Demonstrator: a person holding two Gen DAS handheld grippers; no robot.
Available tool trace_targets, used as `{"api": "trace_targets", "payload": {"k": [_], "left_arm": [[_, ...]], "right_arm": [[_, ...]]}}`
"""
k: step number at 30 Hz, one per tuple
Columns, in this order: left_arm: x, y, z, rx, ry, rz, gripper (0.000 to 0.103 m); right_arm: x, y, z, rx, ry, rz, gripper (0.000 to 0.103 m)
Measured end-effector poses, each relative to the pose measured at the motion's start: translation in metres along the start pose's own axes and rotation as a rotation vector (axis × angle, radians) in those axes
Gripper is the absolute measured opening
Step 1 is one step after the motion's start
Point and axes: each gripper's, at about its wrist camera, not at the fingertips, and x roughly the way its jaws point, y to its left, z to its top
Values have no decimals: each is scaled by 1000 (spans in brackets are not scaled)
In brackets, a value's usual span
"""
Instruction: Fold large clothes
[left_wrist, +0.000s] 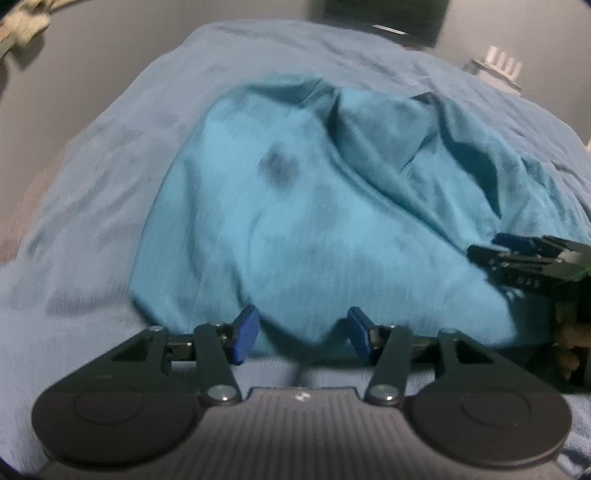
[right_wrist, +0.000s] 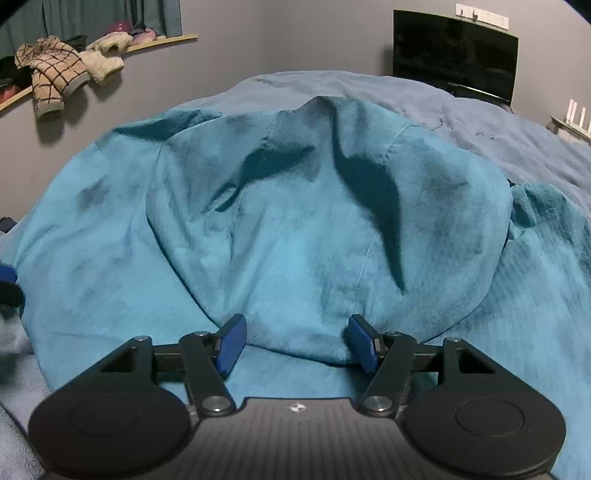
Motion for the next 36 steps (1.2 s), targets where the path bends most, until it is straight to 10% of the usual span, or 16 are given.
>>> {"api": "trace_targets", "payload": {"k": [6, 15, 26, 36], "left_arm": [[6, 40, -10, -321, 82, -108, 62], [38, 55, -7, -514, 130, -147, 73], [46, 75, -10, -631, 124, -182, 74], [43, 85, -13, -678, 119, -184, 74]], "right_arm": [[-35, 8, -6, 18, -108, 20, 65], [-49, 23, -12, -10, -143, 67, 66], [-26, 66, -38, -254, 82, 37, 66], [-59, 75, -27, -222, -76, 135, 58]]}}
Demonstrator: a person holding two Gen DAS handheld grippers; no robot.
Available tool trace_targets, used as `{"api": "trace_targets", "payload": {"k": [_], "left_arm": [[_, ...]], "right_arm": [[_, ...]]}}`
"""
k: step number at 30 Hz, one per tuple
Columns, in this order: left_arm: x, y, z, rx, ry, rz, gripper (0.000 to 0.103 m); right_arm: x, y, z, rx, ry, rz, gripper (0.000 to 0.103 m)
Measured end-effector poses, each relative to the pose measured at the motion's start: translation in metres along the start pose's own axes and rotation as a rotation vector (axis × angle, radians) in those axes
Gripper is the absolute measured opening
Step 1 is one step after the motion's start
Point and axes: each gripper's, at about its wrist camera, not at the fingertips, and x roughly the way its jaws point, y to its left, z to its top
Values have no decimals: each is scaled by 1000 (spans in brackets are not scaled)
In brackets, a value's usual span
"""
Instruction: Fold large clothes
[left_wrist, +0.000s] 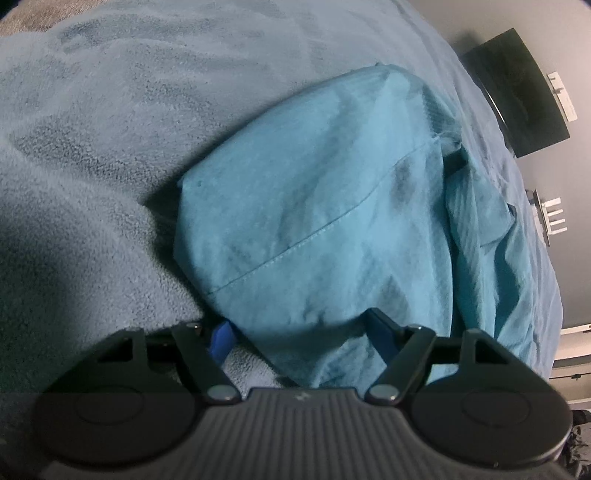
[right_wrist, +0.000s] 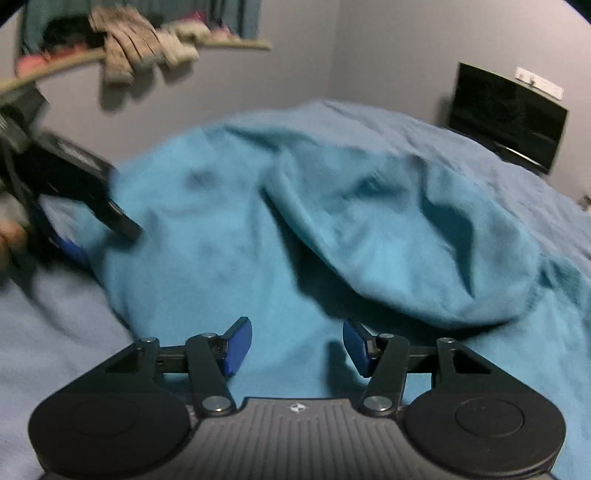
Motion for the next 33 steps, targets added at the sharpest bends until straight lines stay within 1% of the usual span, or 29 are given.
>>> {"api": "trace_targets", "payload": {"k": [2, 3, 4, 5, 6, 9, 11, 12, 15, 17, 18, 20, 22, 24, 26, 27, 28, 29, 32, 33], "left_arm": [[0, 0, 2, -3, -1, -3, 72], [1, -2, 4, -3, -5, -7, 66], [0, -2, 6, 0, -15, -7, 58], [-6, 2, 4, 13, -27, -4, 37], [-8, 0, 5, 38, -35, -7, 19], [-20, -11, 0, 107, -74, -16, 4], [-37, -23, -6, 169, -118, -37, 1], [-48, -31, -11, 201, -137, -63, 1], [-70, -53, -24, 293, -168, -118, 0], [-76, -65, -34, 358, -188, -119, 0], [-78, -68, -40, 393, -205, -103, 0], [-78, -71, -42, 425, -216, -87, 0], [-80, -72, -45, 447, -213, -113, 0], [-81, -85, -51, 525, -230, -137, 0], [-85, -102, -66, 650, -263, -144, 0], [-89, -110, -74, 711, -289, -139, 0], [-93, -114, -78, 742, -305, -140, 0], [-96, -116, -80, 761, -317, -137, 0], [-99, -112, -80, 769, -320, -114, 0], [-97, -110, -79, 761, -315, -108, 0]], "right_arm": [[6, 10, 2, -38, 30, 38, 59], [13, 16, -1, -67, 71, 45, 59], [20, 20, -5, -90, 106, 27, 59], [25, 20, -9, -95, 128, 26, 59], [27, 18, -11, -85, 141, 35, 59], [22, 15, -9, -59, 129, 48, 59], [19, 16, -11, -59, 124, 47, 59], [19, 16, -12, -64, 128, 44, 59], [23, 20, -15, -78, 148, 38, 59], [25, 21, -16, -79, 159, 37, 59], [25, 22, -16, -77, 159, 37, 59], [23, 23, -18, -79, 160, 34, 59], [27, 25, -19, -91, 174, 29, 59], [31, 24, -18, -91, 187, 30, 59], [31, 22, -17, -83, 188, 34, 59], [27, 21, -15, -75, 174, 40, 58], [22, 18, -13, -63, 149, 46, 53], [14, 15, -10, -43, 111, 46, 51], [-22, -10, 9, 73, -91, 77, 52], [-29, -19, 15, 109, -133, 76, 54]]}}
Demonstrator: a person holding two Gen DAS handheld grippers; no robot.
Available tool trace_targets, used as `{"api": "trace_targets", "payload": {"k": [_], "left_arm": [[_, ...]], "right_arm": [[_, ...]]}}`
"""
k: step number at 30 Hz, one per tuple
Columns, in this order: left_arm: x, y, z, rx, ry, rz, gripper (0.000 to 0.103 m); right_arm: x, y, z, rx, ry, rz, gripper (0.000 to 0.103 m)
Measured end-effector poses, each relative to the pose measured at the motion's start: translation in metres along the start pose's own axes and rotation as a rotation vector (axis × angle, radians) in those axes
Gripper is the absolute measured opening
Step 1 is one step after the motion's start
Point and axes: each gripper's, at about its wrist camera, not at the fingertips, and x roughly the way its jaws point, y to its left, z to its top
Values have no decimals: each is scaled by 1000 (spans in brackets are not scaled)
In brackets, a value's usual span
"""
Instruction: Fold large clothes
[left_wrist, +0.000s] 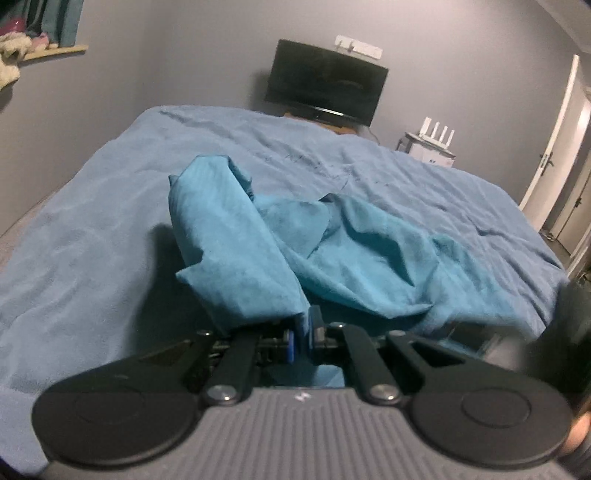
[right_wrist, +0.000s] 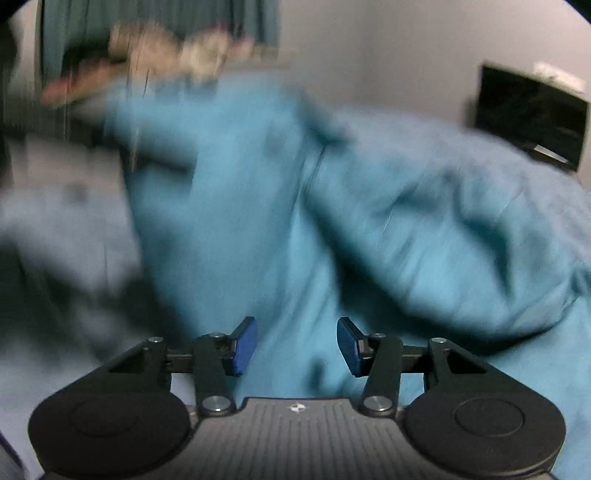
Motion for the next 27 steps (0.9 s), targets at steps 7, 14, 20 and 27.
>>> {"api": "trace_targets", "payload": {"k": [7, 14, 20, 27], "left_arm": [[4, 10, -3, -10, 25, 22, 3], [34, 18, -15, -44, 117, 110, 54], [62, 46, -16, -142, 173, 165, 57], [68, 64, -13, -261, 123, 177, 12]], "right_arm": [[43, -59, 14, 144, 104, -207, 54], [73, -54, -23, 87, 191, -227, 53], [70, -46, -24, 57, 180, -233, 52], [75, -42, -27, 25, 211, -206, 61]]}}
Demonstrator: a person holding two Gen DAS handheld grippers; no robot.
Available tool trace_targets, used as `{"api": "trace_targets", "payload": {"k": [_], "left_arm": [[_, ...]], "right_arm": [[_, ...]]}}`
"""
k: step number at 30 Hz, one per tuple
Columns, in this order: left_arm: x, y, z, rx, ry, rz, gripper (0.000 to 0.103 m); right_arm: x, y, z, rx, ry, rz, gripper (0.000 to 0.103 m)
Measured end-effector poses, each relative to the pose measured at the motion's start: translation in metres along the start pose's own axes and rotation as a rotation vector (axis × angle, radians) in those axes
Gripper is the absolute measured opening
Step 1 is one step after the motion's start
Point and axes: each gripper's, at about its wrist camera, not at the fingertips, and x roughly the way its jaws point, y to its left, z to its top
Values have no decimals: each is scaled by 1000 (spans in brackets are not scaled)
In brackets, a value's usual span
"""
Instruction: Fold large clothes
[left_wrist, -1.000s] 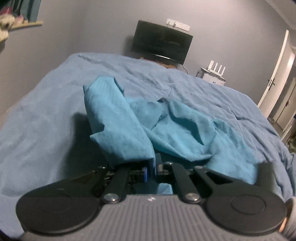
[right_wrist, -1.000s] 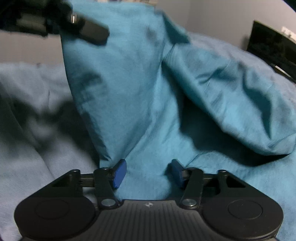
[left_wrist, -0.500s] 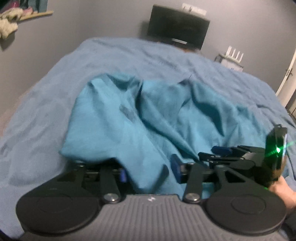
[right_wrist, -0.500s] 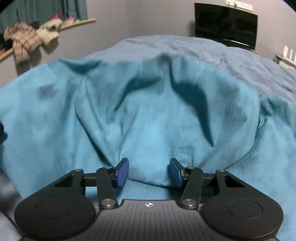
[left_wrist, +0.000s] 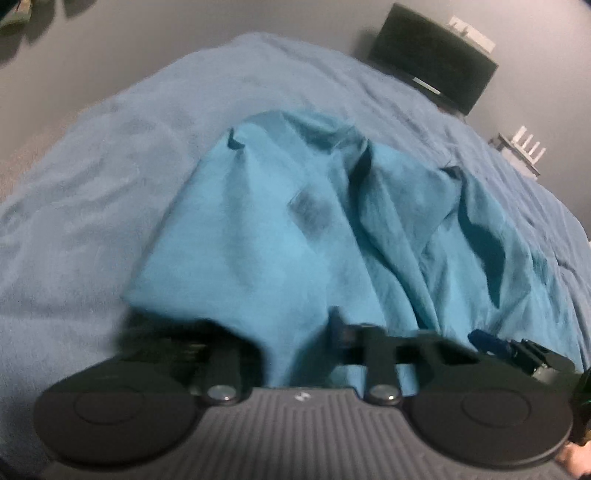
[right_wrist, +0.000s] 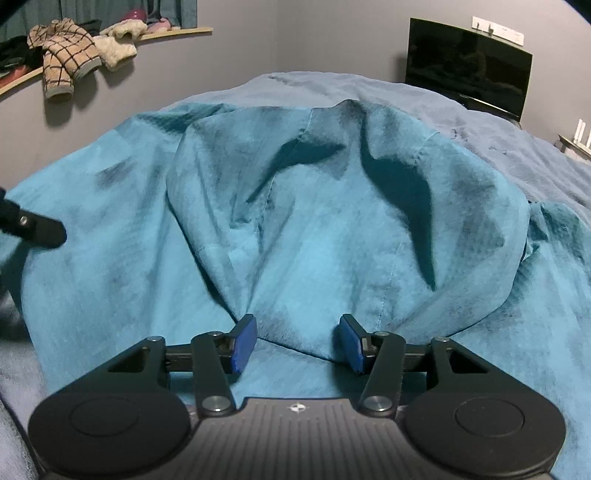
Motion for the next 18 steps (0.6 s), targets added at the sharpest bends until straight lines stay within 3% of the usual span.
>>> {"api": "trace_targets", "payload": {"k": [2, 6, 10, 14, 18], "left_arm": [[-12, -13, -2, 61, -56, -23, 6], [-32, -39, -9, 188, -161, -38, 3], [-42, -50, -12, 255, -210, -48, 3], [-54, -55, -16, 283, -243, -71, 3], [-70, -60, -13, 270, -254, -137, 1]], "right_arm": [[1, 5, -1, -29, 1, -9, 63], [-6, 1, 0, 4, -16, 5, 63], [-37, 3, 1, -4, -41, 78, 61], [-62, 30, -6, -161, 3, 186, 59], [-63, 57, -22, -331, 74, 117, 58]]}}
